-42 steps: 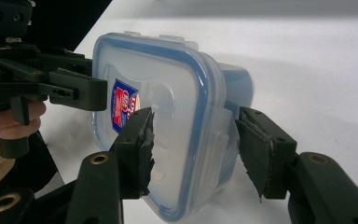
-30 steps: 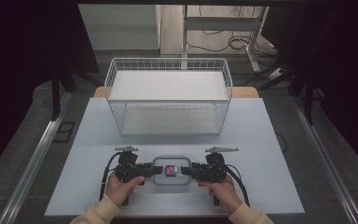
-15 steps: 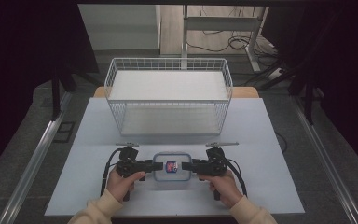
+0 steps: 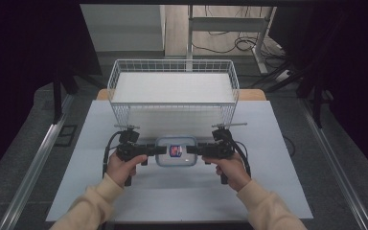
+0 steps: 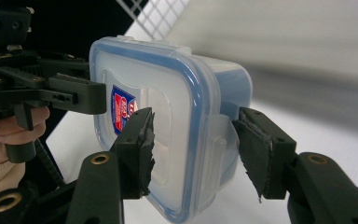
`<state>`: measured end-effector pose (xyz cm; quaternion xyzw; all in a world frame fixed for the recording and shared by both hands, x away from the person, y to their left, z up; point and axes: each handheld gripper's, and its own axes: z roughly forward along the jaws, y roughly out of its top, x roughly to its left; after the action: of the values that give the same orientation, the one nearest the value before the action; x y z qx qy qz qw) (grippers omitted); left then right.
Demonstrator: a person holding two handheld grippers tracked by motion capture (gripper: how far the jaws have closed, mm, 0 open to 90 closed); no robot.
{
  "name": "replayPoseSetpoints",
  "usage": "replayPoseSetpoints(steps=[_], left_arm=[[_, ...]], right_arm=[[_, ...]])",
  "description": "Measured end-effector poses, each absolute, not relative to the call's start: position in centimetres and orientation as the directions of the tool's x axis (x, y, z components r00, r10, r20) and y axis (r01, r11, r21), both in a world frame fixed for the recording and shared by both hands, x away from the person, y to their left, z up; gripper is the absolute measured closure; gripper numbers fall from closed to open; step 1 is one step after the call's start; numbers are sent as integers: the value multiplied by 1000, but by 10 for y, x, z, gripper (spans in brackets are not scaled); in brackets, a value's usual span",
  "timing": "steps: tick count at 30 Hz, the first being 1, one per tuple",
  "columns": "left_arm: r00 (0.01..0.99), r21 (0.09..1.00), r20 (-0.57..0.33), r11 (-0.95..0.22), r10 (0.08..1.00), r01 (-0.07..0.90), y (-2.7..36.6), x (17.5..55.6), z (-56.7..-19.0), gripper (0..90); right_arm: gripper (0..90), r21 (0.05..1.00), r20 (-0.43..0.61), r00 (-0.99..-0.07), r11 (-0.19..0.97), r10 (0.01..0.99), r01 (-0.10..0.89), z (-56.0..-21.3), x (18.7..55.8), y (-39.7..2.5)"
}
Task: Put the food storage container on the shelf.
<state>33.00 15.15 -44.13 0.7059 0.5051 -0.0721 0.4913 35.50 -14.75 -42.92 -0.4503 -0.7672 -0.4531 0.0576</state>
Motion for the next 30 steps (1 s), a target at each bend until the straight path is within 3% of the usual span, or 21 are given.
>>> replayPoseSetpoints(steps=[18,30], left_arm=[[519,692,-554,14,652,721,163,378,-342,484],[498,670,-562,10,660,742,169,424,-312,475]], right_arm=[[475,691,474,-624,177,621,701,-326,411,-136],[474,688,456,-630,201,628,698,-291,455,-126]])
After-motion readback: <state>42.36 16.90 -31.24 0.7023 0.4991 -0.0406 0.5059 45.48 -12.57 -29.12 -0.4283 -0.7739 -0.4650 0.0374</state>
